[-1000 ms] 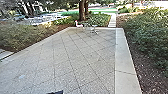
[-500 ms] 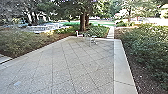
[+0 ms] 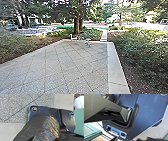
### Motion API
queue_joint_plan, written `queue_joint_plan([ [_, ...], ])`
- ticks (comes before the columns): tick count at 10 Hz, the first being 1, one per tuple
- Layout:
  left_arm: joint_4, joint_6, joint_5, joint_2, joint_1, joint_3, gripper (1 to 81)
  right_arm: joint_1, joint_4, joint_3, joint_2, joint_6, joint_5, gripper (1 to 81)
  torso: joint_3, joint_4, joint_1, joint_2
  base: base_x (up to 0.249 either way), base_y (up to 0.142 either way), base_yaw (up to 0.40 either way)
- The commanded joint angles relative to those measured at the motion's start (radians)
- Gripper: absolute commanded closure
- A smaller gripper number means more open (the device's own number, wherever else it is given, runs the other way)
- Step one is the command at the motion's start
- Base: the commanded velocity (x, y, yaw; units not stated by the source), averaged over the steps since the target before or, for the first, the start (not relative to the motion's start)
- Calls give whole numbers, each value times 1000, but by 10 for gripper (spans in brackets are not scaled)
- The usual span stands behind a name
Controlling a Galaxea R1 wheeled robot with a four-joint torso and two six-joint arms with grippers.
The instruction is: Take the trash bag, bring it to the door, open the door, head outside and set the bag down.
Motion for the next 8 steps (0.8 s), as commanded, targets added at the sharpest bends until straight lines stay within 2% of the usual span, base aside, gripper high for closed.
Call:
queue_joint_plan([
  [1,15,59,2,-4,8,5,10,37,8,15,15,3,-52,10,53,-58,0,0,0,0,0],
  [3,15,74,-9,-2,57,4,10,37,8,15,15,4,-52,10,96,-37,0,0,0,0,0],
  [4,15,80,-17,-2,86,2,10,37,8,13,15,6,-52,10,60,-44,-1,-1,0,0,0],
  [6,27,82,-68,13,141,-29,10,40,8,10,15,7,-49,10,77,-45,-2,-2,0,0,0],
  [8,30,82,-93,50,180,-88,10,40,8,15,15,6,-48,10,77,-45,-3,-2,0,0,0],
])
